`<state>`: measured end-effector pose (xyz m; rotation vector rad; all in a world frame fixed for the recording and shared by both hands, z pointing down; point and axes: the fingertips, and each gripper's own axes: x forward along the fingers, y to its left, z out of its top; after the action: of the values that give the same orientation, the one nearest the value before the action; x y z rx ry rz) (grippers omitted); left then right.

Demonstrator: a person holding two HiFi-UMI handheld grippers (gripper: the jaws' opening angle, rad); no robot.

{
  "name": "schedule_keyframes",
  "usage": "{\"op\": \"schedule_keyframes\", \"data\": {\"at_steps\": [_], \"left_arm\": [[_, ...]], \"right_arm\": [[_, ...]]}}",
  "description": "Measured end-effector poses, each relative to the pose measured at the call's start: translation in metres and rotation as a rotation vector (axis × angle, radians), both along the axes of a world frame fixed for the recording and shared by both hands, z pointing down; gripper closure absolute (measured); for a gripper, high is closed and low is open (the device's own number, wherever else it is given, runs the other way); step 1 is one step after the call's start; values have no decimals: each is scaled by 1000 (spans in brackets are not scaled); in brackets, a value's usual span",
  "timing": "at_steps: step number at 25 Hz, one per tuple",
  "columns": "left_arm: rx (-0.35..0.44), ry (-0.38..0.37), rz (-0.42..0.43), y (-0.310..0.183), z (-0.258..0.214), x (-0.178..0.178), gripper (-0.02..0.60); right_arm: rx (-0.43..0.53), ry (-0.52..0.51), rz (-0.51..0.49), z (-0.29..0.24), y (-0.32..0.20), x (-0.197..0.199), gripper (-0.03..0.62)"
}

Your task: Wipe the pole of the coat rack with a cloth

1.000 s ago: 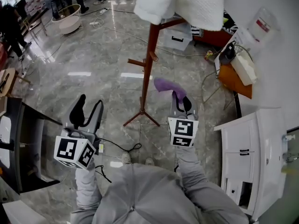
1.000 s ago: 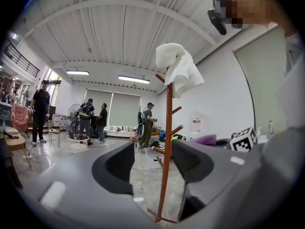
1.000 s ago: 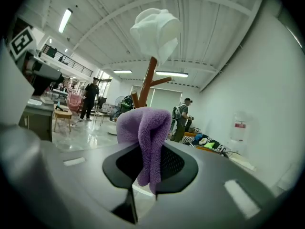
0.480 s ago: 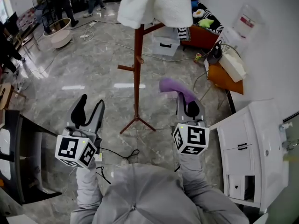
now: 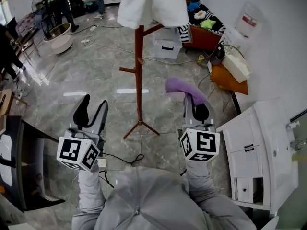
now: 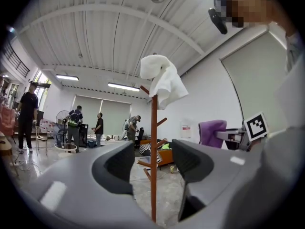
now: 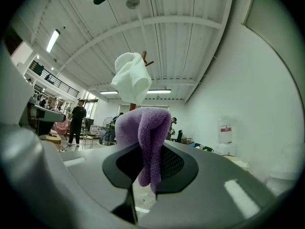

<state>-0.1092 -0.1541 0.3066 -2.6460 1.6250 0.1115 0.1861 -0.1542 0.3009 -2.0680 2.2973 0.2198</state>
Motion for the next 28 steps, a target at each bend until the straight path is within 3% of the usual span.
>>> {"op": "schedule_keyframes", "data": {"at_steps": [28], "left_arm": [[-4,-6,-5,10,-4,-15,314]], "right_arm": [[17,12,-21,-6,7,-22,540]]}}
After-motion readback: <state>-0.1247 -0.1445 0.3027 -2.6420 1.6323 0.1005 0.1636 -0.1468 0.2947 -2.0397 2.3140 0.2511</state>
